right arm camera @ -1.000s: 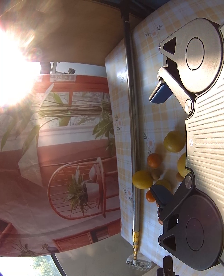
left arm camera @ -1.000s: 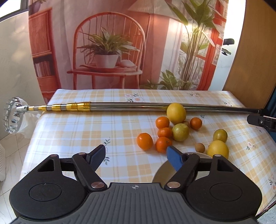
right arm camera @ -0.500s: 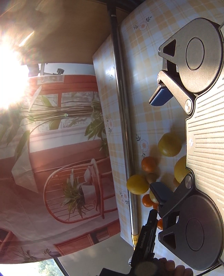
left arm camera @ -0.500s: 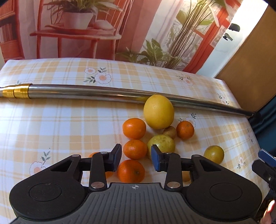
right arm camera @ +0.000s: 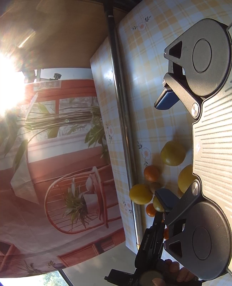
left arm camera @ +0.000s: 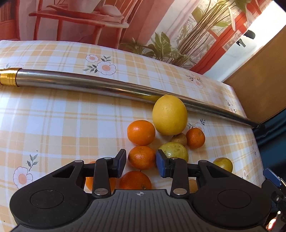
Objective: Organize fruits
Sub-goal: 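Move the left tool down toward a tangerine while the right tool approaches the fruit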
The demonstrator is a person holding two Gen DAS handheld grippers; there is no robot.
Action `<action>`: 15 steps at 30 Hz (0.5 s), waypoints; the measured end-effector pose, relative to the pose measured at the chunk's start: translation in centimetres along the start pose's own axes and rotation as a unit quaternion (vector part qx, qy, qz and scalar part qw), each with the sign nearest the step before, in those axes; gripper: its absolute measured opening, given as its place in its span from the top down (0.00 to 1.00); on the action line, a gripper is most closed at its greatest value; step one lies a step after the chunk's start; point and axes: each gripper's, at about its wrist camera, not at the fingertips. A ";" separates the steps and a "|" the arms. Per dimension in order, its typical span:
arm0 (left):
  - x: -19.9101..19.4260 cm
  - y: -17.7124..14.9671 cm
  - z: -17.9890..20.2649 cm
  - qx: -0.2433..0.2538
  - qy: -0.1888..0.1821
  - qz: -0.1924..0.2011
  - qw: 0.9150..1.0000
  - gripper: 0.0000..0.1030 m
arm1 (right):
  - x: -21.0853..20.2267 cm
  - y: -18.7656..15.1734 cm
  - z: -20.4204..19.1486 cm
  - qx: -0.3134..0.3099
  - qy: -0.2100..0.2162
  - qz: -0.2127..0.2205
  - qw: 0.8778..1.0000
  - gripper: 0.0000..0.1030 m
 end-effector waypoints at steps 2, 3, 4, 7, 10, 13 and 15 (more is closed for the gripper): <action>-0.1 -0.2 -0.2 0.001 -0.007 0.003 1.000 0.65 | -0.1 0.0 0.0 0.002 0.000 0.000 1.000 0.09; -0.2 -0.4 -0.1 0.008 -0.004 0.005 1.000 0.66 | -0.1 0.0 0.0 0.003 -0.001 0.001 1.000 0.09; -0.3 -0.5 0.0 0.017 0.001 0.006 1.000 0.66 | -0.2 -0.1 0.0 0.003 -0.001 0.001 1.000 0.09; -0.7 -0.9 0.4 0.039 0.013 0.002 0.999 0.66 | -0.3 -0.2 0.1 0.003 -0.002 0.003 1.000 0.09; -0.9 -1.0 0.5 0.052 0.028 0.005 0.998 0.65 | -0.3 -0.2 0.1 0.004 -0.001 0.002 1.000 0.09; -0.6 -0.7 0.4 0.046 0.030 0.009 0.998 0.65 | -0.3 -0.3 0.2 0.005 0.002 0.000 1.000 0.09; -0.3 -0.5 0.6 0.045 0.030 0.007 0.998 0.65 | -0.4 -0.3 0.3 0.005 0.001 0.000 1.000 0.09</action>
Point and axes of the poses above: each gripper's, at about its wrist camera, not at the fingertips, and x roughly the way its jaws point, z to its right, y to its top, and after that the axes turned 6 degrees about -z, right-handed
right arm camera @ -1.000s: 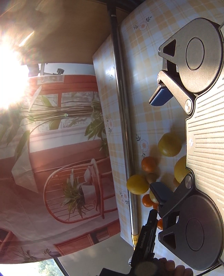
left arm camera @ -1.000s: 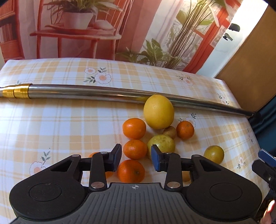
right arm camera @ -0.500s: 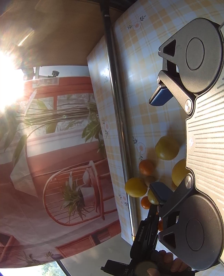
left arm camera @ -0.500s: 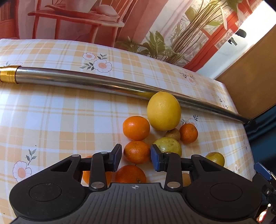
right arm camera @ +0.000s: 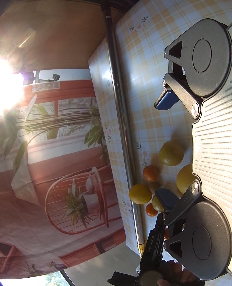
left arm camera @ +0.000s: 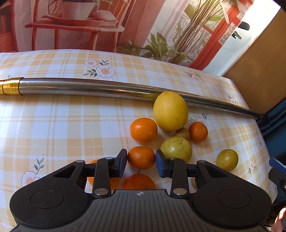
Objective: Organize fruits
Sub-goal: 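Move the left tool down toward a tangerine while the right tool approaches the fruit, then close the left tool on a tangerine while the right tool grasps a yellow-green citrus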
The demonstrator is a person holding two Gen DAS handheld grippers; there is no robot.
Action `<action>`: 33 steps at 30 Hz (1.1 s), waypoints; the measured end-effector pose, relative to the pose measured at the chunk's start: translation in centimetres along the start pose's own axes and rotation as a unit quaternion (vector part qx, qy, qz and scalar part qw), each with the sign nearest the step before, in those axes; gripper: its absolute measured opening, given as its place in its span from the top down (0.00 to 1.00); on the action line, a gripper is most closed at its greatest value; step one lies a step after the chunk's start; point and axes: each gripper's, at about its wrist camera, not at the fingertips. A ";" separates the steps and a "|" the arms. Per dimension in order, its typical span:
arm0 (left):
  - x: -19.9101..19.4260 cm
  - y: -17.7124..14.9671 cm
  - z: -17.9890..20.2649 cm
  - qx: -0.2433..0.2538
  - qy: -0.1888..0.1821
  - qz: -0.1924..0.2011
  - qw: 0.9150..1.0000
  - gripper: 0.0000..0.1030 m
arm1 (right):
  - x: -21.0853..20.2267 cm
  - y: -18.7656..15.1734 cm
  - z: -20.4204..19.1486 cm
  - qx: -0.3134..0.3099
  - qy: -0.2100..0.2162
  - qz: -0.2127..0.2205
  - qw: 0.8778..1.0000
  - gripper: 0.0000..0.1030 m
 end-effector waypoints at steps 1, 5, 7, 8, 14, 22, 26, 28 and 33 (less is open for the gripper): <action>0.1 0.1 0.1 0.002 0.000 -0.002 1.000 0.65 | 0.0 0.0 0.1 0.000 -0.001 0.000 1.000 0.09; 0.4 -0.3 0.8 0.021 0.009 -0.005 1.000 0.65 | -0.1 -0.1 0.3 0.005 -0.005 -0.001 1.000 0.09; 0.2 -0.6 1.1 0.033 0.018 0.001 0.999 0.66 | -0.1 -0.2 0.4 0.009 -0.005 -0.001 1.000 0.09; 0.0 -0.8 1.3 0.040 0.021 0.007 0.999 0.66 | -0.2 -0.2 0.5 0.010 -0.005 -0.001 1.000 0.09; -2.8 -1.6 1.8 0.056 0.015 0.053 0.997 0.66 | -0.2 -0.3 0.5 0.010 -0.004 -0.001 1.000 0.09; -6.8 -4.4 2.5 0.079 0.021 0.115 0.990 0.65 | 0.2 -1.1 1.4 0.023 -0.003 0.000 1.000 0.09; -8.0 -6.0 3.0 0.098 0.045 0.144 0.984 0.65 | 0.8 -1.7 2.2 0.035 -0.004 -0.001 0.999 0.11; -8.4 -6.7 3.3 0.106 0.052 0.155 0.981 0.65 | 1.2 -2.1 2.5 0.035 -0.006 0.000 0.999 0.11; -9.1 -8.3 4.1 0.119 0.066 0.175 0.975 0.65 | 2.3 -2.7 3.5 0.041 0.014 0.009 0.999 0.23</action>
Point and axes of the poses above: each gripper's, at about its wrist camera, not at the fingertips, and x roughly the way its jaws point, z to its right, y to its top, and after that the axes turned 6 degrees about -z, right-handed
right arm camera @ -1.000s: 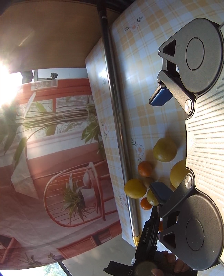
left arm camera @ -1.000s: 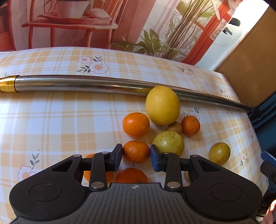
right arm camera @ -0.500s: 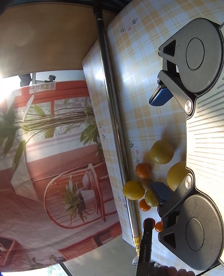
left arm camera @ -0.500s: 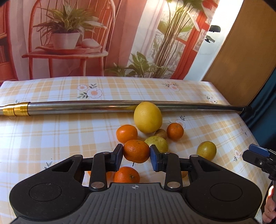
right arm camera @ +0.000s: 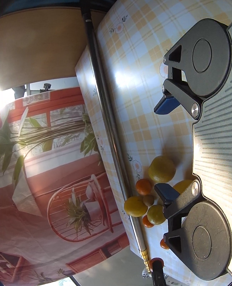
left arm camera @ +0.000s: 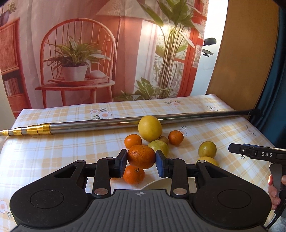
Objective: Organize fruits
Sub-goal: 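Close the left tool on a tangerine while the right tool grasps a yellow-green citrus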
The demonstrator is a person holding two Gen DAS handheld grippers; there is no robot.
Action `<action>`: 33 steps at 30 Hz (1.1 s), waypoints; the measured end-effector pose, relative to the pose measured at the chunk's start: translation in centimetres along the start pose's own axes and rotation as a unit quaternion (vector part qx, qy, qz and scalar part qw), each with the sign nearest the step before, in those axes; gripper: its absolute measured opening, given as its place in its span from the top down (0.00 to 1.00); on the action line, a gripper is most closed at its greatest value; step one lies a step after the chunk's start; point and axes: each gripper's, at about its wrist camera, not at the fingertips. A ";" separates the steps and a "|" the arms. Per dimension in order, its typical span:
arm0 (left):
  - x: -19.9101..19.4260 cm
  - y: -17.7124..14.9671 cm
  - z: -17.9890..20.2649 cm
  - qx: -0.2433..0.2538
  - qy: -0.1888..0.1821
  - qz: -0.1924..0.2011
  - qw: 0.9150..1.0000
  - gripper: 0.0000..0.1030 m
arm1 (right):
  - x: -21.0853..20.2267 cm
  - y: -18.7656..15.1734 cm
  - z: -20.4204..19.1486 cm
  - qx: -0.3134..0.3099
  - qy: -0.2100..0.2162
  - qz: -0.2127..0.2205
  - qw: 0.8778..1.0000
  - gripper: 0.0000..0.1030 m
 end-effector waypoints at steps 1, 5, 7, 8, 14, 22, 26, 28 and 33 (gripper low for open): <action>-0.2 -0.2 0.1 0.001 0.001 0.003 1.000 0.65 | 0.3 0.0 0.2 0.003 0.007 0.003 1.000 0.25; -0.7 -0.9 0.4 0.003 0.003 0.011 1.000 0.65 | 1.9 0.4 0.0 -0.003 0.032 0.011 0.999 0.32; -0.9 -1.3 0.6 0.005 0.005 0.012 1.000 0.65 | 3.2 0.8 -0.4 -0.012 0.043 0.008 0.999 0.34; -1.0 -1.4 0.7 0.005 0.006 0.012 1.000 0.65 | 3.8 0.9 -0.7 -0.016 0.045 0.005 0.999 0.37; -1.4 -2.2 0.3 -0.002 0.012 0.010 1.000 0.65 | 6.7 1.1 -1.4 -0.014 0.043 -0.008 0.999 0.44; -1.6 -2.9 0.4 -0.006 0.015 0.006 1.000 0.65 | 7.2 -0.4 -1.6 -0.031 0.050 -0.020 0.998 0.46; -1.5 -3.1 0.6 -0.004 0.014 0.002 1.000 0.65 | 7.2 -0.4 -1.3 -0.022 0.057 -0.021 0.998 0.47; -1.4 -3.2 0.7 -0.002 0.012 -0.002 1.000 0.65 | 7.2 -0.5 -1.2 -0.022 0.061 -0.021 0.998 0.48; -1.3 -3.5 0.6 -0.001 0.009 -0.008 1.000 0.65 | 7.1 -0.6 -0.9 -0.020 0.075 -0.024 0.997 0.55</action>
Point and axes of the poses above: each gripper's, at about its wrist camera, not at the fingertips, and x roughly the way its jaws point, z to its right, y to its top, and after that the axes turned 6 degrees about -z, right-handed
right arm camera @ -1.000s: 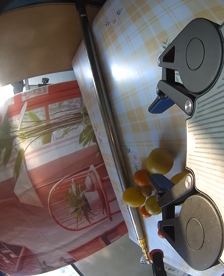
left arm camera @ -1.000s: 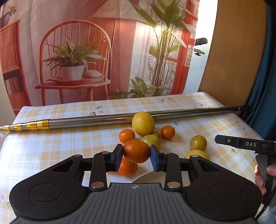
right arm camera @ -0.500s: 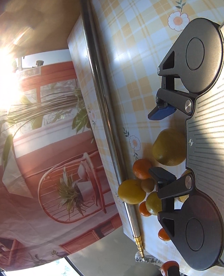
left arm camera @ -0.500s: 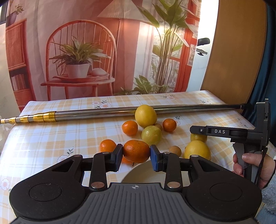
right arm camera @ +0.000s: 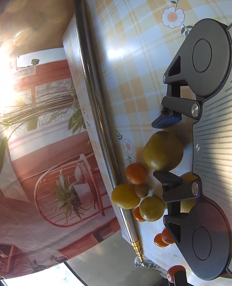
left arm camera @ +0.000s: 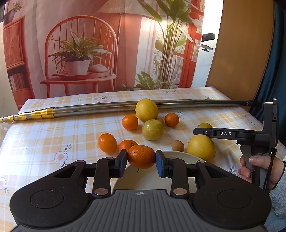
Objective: Organize fruits
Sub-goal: 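Close the left tool on a tangerine while the right tool grasps a yellow-green citrus, then carry both fruits over the cream plate and open both tools to drop them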
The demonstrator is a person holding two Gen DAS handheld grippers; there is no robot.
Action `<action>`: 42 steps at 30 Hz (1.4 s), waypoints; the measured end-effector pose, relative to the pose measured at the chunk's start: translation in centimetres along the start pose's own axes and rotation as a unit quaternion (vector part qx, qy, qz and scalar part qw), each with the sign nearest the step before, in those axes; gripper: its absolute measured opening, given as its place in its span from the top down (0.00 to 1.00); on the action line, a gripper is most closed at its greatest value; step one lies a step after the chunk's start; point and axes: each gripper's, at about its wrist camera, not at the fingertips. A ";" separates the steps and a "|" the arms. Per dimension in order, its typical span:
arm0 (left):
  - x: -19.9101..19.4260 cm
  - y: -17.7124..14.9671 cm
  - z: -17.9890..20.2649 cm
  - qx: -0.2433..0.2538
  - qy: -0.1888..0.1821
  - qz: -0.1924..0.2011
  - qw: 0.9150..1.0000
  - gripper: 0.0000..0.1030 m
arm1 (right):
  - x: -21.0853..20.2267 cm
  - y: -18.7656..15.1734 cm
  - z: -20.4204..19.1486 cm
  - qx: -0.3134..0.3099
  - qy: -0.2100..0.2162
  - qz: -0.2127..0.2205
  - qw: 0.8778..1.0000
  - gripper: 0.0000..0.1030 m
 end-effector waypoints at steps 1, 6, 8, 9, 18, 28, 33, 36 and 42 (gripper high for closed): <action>0.0 -0.1 0.0 0.000 0.000 -0.001 1.000 0.65 | 0.0 -0.1 0.0 -0.003 0.000 0.000 1.000 0.56; 0.2 -0.3 0.0 0.000 -0.001 -0.006 1.000 0.65 | -0.1 -0.2 -0.2 -0.008 0.000 0.001 1.000 0.57; 0.2 -0.5 0.0 0.000 0.000 -0.008 1.000 0.65 | -0.2 -0.2 -0.2 -0.009 0.000 0.001 1.000 0.57; 0.2 -0.5 0.0 0.000 0.000 -0.009 1.000 0.65 | -0.2 -0.3 -0.2 -0.009 0.000 0.001 1.000 0.57; 0.3 -0.8 0.1 0.004 0.000 -0.017 1.000 0.65 | -0.3 -0.4 -0.2 -0.012 -0.002 0.005 1.000 0.58; 0.5 -0.9 0.1 0.005 0.001 -0.026 1.000 0.65 | -0.4 -0.5 -0.2 -0.010 -0.001 0.009 1.000 0.58; 0.2 -1.1 0.0 0.006 -0.003 -0.030 1.000 0.65 | -1.4 0.0 0.1 0.003 -0.012 0.019 1.000 0.58; -0.1 -1.4 -0.2 0.005 -0.006 -0.035 0.999 0.65 | -3.0 0.2 -0.1 0.003 -0.015 0.031 0.999 0.58; -0.6 -2.4 -0.5 0.006 -0.009 -0.043 0.999 0.65 | -6.4 0.0 -3.2 -0.039 -0.004 0.034 0.999 0.58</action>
Point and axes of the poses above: each gripper's, at about its wrist camera, not at the fingertips, and x roughly the way its jaws point, z to its right, y to its top, and after that the axes turned 6 degrees about -z, right-handed
